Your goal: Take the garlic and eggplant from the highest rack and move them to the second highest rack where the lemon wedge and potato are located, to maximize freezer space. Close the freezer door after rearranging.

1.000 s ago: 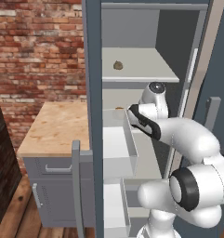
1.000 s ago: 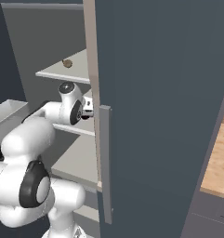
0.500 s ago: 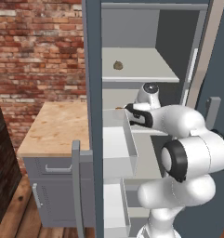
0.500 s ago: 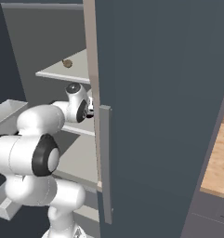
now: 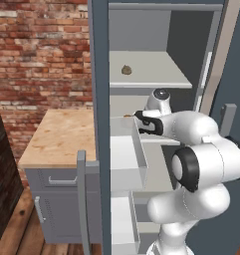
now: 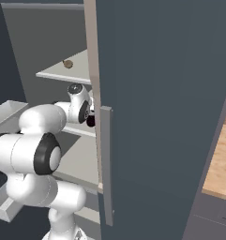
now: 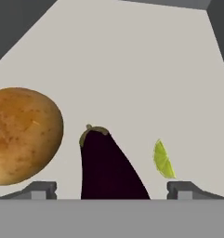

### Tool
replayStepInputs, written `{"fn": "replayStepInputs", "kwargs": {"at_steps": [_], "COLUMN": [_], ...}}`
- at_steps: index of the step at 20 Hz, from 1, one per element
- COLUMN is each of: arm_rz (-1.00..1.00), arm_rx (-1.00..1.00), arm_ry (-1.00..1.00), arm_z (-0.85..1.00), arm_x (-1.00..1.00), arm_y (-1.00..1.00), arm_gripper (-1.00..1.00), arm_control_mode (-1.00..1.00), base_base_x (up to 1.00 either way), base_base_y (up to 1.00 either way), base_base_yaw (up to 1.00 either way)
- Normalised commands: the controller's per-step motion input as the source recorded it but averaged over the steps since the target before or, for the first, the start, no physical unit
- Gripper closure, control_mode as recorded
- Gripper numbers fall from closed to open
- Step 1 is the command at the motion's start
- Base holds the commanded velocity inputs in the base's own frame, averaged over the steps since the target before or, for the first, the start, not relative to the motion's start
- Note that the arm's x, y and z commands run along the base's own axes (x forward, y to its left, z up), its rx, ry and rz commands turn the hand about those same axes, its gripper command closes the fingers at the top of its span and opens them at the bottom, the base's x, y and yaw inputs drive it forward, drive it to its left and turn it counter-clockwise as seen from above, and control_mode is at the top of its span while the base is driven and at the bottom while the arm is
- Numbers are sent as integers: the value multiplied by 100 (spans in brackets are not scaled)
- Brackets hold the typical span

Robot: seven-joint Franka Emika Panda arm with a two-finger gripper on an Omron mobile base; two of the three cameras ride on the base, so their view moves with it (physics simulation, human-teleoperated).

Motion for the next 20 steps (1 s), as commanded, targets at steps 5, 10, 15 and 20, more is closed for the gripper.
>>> {"fn": "replayStepInputs", "kwargs": {"at_steps": [5,10,15,20], "arm_rz": [0,0,0,0], "arm_rx": [0,0,0,0], "arm_ry": [-5,0,2,8], "arm_z": [11,44,68,100], "arm_x": [-24,-86,-100,-84], "arm_y": [-1,-7,-3,0], "arm_gripper": [-100,-100,-100,-100], "arm_control_mode": [-100,-100,-100,-100], "base_base_x": [0,0,0,0], "base_base_y": [0,0,0,0], "base_base_yaw": [0,0,0,0]}}
